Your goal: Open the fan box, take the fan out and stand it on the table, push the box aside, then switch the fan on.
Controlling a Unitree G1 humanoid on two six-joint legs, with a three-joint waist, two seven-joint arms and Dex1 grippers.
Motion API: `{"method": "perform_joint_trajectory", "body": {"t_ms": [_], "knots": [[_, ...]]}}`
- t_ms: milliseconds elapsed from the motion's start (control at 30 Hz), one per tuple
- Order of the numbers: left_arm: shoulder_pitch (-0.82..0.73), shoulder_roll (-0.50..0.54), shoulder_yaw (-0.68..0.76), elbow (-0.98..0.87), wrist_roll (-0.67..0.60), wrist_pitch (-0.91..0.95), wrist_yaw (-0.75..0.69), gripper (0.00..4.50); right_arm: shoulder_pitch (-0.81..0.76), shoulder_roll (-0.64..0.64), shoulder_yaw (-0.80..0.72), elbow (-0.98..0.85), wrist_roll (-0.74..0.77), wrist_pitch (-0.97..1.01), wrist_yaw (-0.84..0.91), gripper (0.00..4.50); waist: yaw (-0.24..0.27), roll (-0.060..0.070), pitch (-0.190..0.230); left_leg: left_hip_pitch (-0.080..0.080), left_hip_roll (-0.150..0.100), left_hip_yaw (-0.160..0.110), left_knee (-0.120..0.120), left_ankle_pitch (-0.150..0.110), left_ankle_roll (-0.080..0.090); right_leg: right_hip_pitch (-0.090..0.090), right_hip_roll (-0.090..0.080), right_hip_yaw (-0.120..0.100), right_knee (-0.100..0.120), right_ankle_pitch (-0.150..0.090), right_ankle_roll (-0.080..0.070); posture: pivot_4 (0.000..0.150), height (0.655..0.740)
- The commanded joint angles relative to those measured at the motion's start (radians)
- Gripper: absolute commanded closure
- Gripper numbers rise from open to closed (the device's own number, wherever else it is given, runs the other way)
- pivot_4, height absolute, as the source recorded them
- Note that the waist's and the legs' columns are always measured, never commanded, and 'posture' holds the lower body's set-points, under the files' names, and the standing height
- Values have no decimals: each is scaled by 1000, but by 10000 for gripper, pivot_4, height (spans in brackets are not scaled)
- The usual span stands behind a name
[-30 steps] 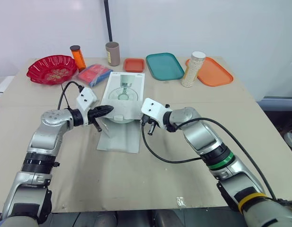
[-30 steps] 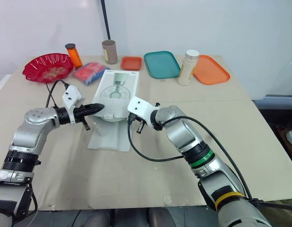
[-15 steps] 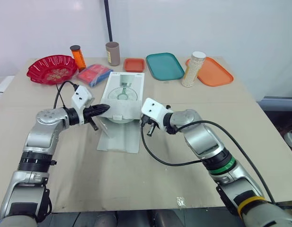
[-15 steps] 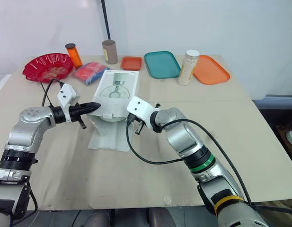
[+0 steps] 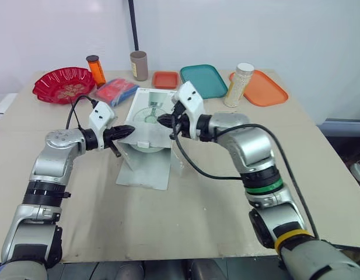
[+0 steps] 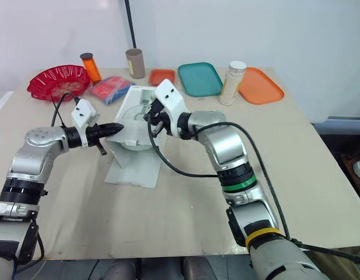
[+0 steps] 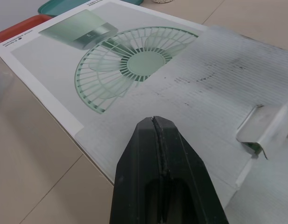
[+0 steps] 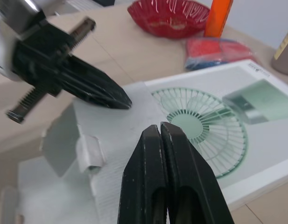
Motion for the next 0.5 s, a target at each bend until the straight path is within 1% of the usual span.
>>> {"method": "perform_joint_trajectory", "body": {"t_ms": [33,133,233,300,500], "knots": [[-7,31,32,-92,-18,26,4,45000,-9,16,30,78,-44,-89,-30,44580,0,0,0,-1,0,0,0,0,0,-1,0,0,0,0,0,1500,7400],[13,54,38,-160,-32,59,-1,45000,0,22,40,111,-53,-108,-29,44580,0,0,0,0,0,0,0,0,0,-1,0,0,1,0,0,1500,7400],[69,99,27,-297,-67,99,-54,45000,8,20,45,121,-65,-118,-28,44580,-1,0,0,0,0,0,0,0,0,-1,0,0,1,0,0,1500,7400],[105,132,-5,-351,-45,94,-77,45000,8,22,44,125,-68,-123,-27,44580,-2,0,0,1,1,0,0,0,0,-1,1,1,1,0,0,1500,7400],[172,177,-73,-426,17,73,-93,45000,4,34,34,135,-61,-128,-21,44580,0,0,0,1,1,0,0,0,0,0,1,1,1,0,0,1500,7400]]}}
